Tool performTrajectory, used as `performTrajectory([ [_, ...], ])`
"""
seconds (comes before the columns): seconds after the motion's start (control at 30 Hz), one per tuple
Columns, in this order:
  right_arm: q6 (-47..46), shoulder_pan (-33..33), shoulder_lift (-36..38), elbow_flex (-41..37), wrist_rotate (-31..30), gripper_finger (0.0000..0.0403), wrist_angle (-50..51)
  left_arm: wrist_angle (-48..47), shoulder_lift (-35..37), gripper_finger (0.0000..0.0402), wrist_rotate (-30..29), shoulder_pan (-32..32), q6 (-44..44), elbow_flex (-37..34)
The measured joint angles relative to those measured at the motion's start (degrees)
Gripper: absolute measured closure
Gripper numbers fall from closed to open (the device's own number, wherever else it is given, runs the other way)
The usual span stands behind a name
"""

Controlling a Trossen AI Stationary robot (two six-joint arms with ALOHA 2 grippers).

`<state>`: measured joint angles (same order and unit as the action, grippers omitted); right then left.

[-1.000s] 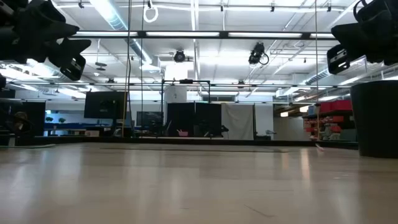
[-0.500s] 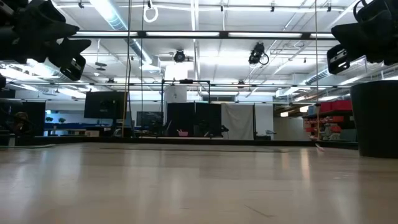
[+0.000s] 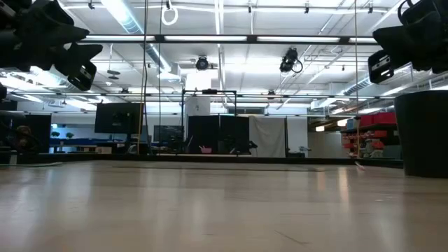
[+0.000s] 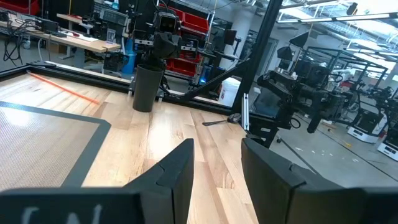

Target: Pick & Place Utensil

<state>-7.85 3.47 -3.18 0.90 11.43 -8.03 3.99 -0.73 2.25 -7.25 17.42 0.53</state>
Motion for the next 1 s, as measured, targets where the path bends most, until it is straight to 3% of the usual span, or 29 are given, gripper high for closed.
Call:
performTrajectory([
  [0.43,0.0,0.0,0.0,0.0,0.0,0.0386,0.0,0.0,0.0,0.0264,0.0,0.0,0.3,0.0],
  [0.6,0.0,0.0,0.0,0.0,0.0,0.0386,0.0,0.0,0.0,0.0264,0.0,0.0,6.2,0.0],
  [0.87,0.0,0.0,0.0,0.0,0.0,0.0386,0.0,-2.0,0.0,0.0264,-3.0,0.0,7.4,0.0],
  [1.0,0.0,0.0,0.0,0.0,0.0,0.0386,0.0,-1.5,-1.3,0.0264,2.0,-0.1,7.5,0.0],
])
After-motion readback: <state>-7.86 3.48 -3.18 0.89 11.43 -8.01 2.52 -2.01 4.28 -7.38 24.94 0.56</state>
